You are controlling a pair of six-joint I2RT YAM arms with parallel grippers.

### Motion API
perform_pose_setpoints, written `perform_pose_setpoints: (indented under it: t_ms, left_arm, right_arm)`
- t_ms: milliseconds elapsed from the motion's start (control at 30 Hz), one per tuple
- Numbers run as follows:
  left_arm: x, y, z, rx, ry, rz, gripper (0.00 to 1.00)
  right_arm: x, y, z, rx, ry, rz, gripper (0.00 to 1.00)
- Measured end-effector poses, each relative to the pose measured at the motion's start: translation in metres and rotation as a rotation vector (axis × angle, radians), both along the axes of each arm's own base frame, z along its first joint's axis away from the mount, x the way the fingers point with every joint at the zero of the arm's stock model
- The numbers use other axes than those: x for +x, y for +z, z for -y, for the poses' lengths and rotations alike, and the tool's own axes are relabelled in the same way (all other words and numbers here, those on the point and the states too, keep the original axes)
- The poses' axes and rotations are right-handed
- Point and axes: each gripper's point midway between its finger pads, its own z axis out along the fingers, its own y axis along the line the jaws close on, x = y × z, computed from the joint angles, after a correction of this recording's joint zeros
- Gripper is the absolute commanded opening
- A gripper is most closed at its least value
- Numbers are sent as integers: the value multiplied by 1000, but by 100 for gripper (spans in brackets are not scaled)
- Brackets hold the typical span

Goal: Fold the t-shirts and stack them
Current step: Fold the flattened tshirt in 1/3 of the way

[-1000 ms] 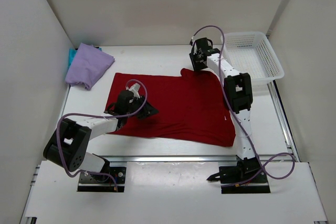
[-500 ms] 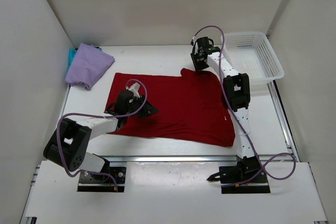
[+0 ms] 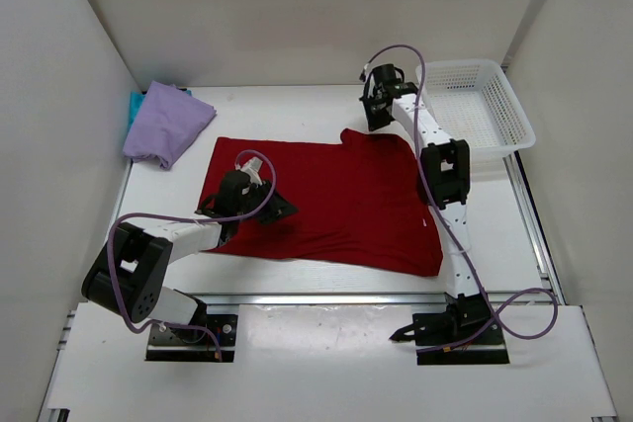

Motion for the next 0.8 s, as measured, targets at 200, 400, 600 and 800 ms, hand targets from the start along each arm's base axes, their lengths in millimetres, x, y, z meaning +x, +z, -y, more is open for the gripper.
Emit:
perform_pose_setpoints:
  t_ms: [200, 400, 600, 800]
  left_arm:
    - [3, 0, -4, -3, 18, -3, 28]
    - [4, -3, -10, -4, 40, -13, 28]
    - [3, -4, -10, -9, 41, -18, 28]
    - [4, 0, -10, -19, 43, -6, 28]
  right_arm:
    - [20, 36, 23, 45, -112, 75, 0]
    - [26, 59, 57, 91, -171, 98, 15]
    - [6, 42, 42, 3, -87, 38, 32]
    - [-12, 36, -3, -32, 31, 13, 33]
